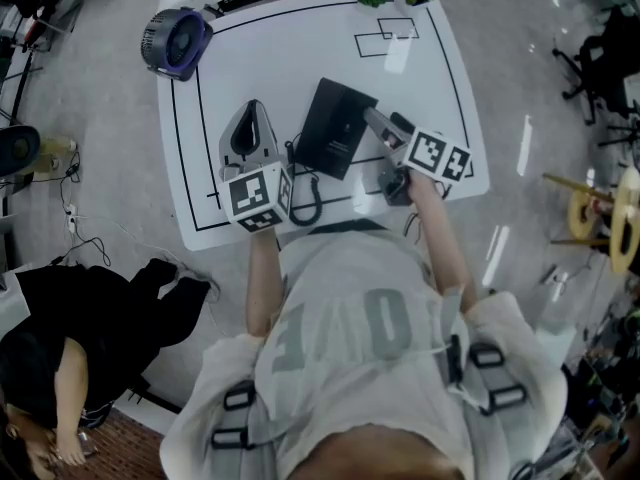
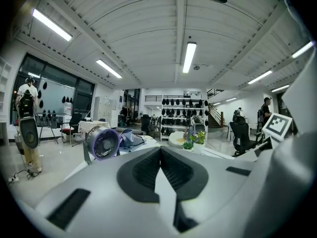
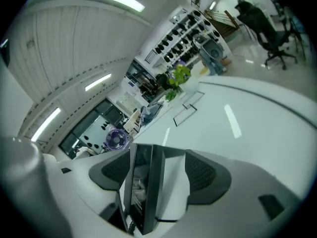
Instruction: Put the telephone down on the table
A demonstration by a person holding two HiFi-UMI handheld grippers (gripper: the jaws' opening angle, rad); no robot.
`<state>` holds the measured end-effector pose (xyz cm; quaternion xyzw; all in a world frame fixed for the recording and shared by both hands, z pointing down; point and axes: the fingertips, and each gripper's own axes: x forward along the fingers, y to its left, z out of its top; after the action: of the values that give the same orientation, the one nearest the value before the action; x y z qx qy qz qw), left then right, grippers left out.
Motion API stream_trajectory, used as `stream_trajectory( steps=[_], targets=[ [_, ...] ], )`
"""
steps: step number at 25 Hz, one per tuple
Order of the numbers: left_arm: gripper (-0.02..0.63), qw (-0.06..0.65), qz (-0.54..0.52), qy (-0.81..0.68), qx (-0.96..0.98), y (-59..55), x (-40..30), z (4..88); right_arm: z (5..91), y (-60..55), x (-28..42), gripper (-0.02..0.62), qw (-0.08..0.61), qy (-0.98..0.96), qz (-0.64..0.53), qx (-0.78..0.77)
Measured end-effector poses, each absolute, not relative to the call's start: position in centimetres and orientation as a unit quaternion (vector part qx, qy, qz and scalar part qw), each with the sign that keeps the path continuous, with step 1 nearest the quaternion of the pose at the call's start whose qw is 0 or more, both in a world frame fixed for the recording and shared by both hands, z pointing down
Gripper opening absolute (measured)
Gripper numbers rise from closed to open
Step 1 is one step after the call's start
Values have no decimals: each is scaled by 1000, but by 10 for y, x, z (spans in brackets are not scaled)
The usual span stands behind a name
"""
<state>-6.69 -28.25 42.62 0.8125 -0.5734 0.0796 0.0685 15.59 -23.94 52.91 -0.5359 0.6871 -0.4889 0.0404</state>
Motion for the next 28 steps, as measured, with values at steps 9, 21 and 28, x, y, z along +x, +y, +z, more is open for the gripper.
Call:
stream_trajectory(
  steps=[9, 21, 28],
  targets=[
    [7, 47, 52, -563, 823, -285, -52, 394, 435, -280, 183, 314, -3, 727, -255, -637],
    [7, 10, 19, -558, 830, -273, -47, 352, 363, -262, 124, 47, -19, 777, -41, -628],
    [6, 0, 17, -562, 827, -265, -52, 348, 386, -251, 105, 9, -35, 787, -61, -613]
  ],
)
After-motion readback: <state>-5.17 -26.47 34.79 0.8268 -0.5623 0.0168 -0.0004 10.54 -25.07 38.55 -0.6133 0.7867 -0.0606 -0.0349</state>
